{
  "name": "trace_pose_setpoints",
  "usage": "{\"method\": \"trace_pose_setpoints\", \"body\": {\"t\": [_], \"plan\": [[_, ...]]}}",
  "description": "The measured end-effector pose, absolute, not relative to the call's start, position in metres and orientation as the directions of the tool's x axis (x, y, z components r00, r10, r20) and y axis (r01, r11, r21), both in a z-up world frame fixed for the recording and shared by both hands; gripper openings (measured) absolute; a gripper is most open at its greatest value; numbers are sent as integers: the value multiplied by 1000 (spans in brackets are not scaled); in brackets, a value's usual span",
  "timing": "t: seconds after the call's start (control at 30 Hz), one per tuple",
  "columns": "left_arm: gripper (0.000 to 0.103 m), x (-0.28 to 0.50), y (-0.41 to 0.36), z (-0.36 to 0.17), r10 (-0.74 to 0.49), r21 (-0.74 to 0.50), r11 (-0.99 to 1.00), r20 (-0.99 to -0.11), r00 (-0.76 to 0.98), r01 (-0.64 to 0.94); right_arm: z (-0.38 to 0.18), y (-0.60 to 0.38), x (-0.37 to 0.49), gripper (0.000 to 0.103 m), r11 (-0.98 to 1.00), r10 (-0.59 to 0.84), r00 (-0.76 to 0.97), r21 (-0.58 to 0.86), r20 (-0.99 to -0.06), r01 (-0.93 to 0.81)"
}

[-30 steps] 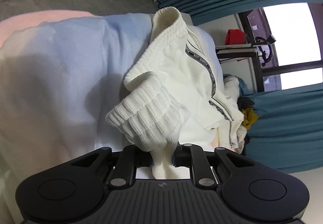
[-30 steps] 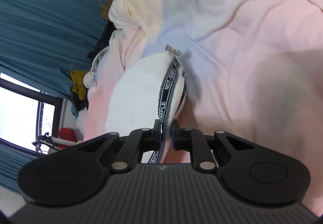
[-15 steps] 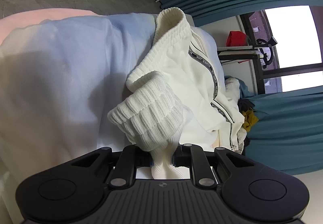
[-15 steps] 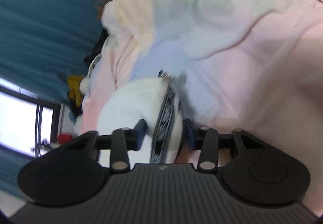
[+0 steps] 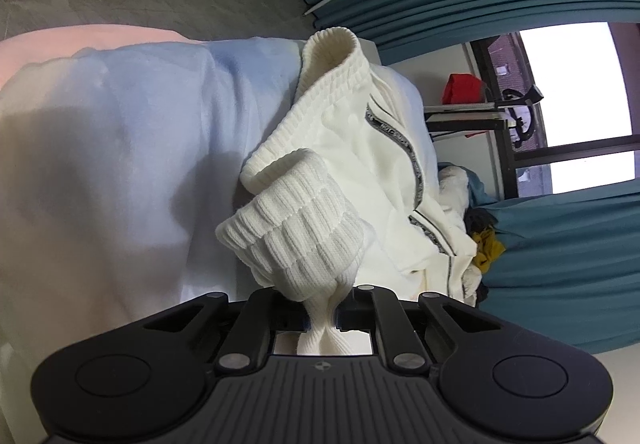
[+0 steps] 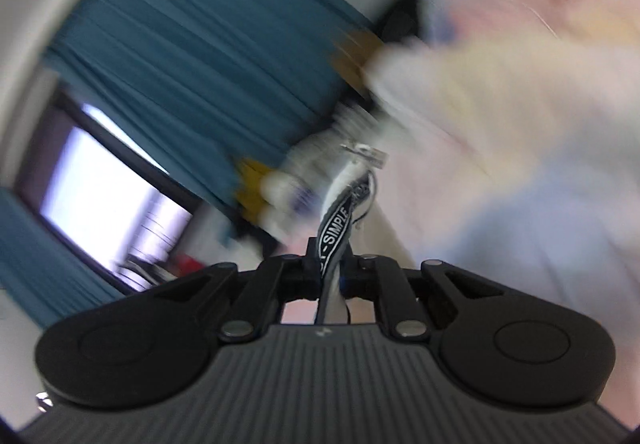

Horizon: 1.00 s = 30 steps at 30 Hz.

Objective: Fold clothes
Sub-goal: 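Hold the cuff with the left tool and the hem with the right tool, lifting, then open both tools to lay the sweatshirt down on the bed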

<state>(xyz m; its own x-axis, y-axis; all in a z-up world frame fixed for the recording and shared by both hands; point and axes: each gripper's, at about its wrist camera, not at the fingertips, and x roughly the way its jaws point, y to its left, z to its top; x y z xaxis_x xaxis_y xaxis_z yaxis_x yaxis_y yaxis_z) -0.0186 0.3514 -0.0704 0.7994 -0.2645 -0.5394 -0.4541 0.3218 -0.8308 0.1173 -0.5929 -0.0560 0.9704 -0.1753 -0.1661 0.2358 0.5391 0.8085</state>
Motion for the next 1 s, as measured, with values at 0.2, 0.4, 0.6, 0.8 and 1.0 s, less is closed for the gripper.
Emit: {"method": "trace_pose_setpoints", "body": {"t": [0.2,0.4,0.6,0.8,1.0], "plan": [[10,-23,355,-68,-277,-837,311,-534,799,-451,-103,-602,64,11,460,-342,884,764,-319,453],[11,-18,358,-69,-287,-799,356,-587,757,-485,-187,-600,30,11,409,-330,726,602,-603,686],[23,-14,348,-55,-277,-749,470,-628,727,-468,-183,-603,29,14,431,-308,740,605,-598,669],[62,-21,327,-23,-224,-650,634,-673,705,-419,-176,-598,9,33,419,-284,736,611,-615,672],[87,-43,300,26,-36,-433,817,-697,716,-381,-143,-570,-7,76,506,-369,715,516,-594,691]]}}
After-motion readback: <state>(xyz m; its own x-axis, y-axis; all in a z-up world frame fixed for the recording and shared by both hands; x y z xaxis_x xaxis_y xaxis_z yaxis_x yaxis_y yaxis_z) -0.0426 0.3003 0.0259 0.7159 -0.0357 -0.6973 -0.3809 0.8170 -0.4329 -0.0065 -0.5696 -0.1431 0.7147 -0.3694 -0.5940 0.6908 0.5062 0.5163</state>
